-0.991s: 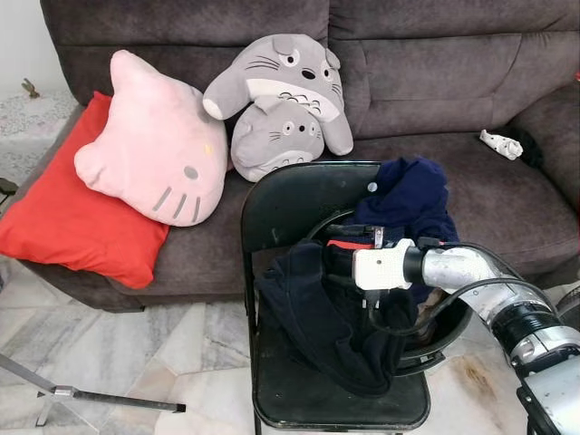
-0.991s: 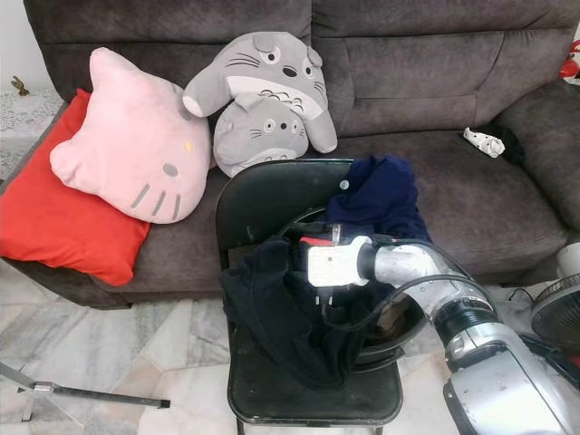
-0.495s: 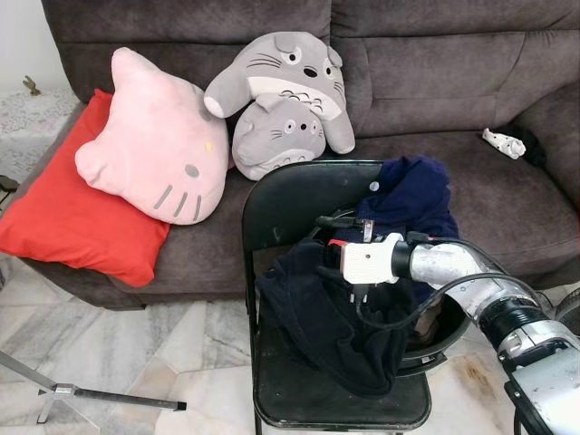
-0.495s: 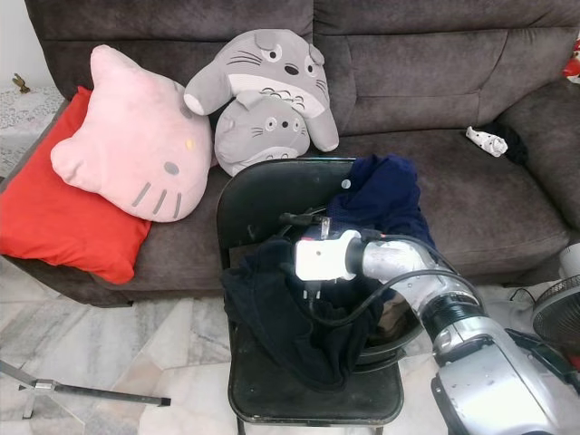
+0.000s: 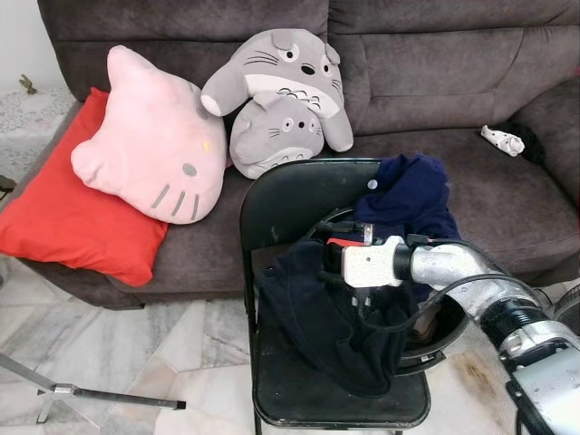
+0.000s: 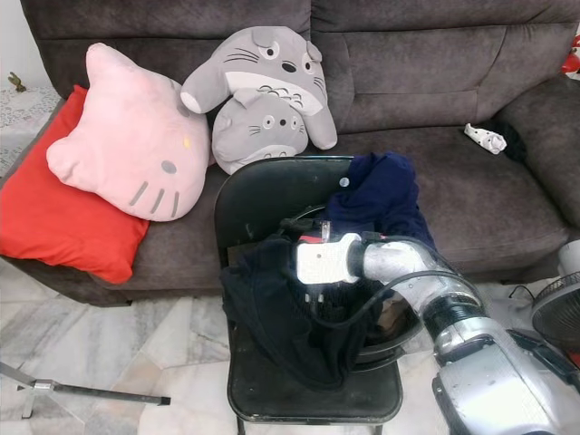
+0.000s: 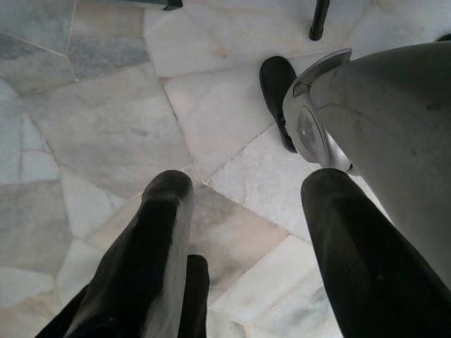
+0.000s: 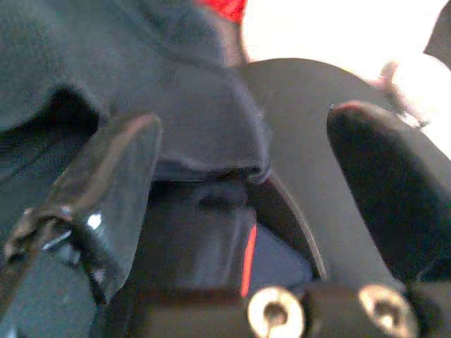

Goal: Hang hanger

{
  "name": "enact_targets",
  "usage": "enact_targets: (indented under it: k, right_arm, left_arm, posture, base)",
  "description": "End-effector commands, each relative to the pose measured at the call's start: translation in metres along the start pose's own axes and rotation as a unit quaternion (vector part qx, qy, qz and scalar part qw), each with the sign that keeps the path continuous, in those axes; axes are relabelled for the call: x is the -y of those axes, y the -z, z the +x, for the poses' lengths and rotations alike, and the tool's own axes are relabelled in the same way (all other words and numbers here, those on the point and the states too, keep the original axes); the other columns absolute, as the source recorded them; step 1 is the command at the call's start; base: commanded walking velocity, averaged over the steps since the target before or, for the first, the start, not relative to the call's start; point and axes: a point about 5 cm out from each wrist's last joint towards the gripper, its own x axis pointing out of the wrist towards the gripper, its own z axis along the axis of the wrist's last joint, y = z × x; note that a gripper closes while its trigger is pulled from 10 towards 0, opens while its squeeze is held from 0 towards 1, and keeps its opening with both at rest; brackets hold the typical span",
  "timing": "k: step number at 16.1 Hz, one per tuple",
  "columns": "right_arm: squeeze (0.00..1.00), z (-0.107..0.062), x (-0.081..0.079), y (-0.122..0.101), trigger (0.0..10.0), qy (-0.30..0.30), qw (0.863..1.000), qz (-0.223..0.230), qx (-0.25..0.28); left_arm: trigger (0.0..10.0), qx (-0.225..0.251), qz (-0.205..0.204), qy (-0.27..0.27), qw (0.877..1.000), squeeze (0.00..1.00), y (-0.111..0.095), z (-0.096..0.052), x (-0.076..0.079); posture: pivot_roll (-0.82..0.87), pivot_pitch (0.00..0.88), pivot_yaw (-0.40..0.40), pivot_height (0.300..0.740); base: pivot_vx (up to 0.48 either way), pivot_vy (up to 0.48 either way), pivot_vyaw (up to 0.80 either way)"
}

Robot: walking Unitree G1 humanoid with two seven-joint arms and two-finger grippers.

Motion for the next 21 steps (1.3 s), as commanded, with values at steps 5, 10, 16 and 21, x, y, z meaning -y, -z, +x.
enact_targets:
  k: [5,10,16,21]
  right_arm:
    - [0.0,-0.0066,0.0041,-0.0036,10.0,-0.021,1.0,-0.001,0.021]
    - [0.0,-0.0025,0.0048,-0.0075,10.0,-0.018,0.999,-0.002,0.029]
    - [0.0,0.002,0.0034,-0.006,10.0,-0.008,1.0,0.018,0.022]
    - [0.0,-0.0028,-0.0008,-0.002,10.0,-0.044,0.999,0.022,0.014]
  left_arm:
    - [10.0,-0.021,-0.006,0.002,1.0,0.0,0.0131,-0.0029,0.0012]
    - [10.0,-0.021,-0.008,0.001,1.0,0.0,0.0131,-0.0028,0.0018]
    - [10.0,-0.021,-0.008,-0.001,1.0,0.0,0.0139,-0.003,0.0016]
    - [10.0,-0.021,-0.006,0.002,1.0,0.0,0.0134,-0.0028,0.0019]
  posture:
    - [-0.04,0.25,0.036,0.74]
    - [-0.04,0.245,0.032,0.74]
    - [-0.03,0.238,0.031,0.74]
    - [-0.04,0.229,0.031,0.74]
  base:
    - [0.0,0.0,0.0]
    - [0.0,0.0,0.0]
    - [0.0,0.0,0.0]
    - [0.0,0.0,0.0]
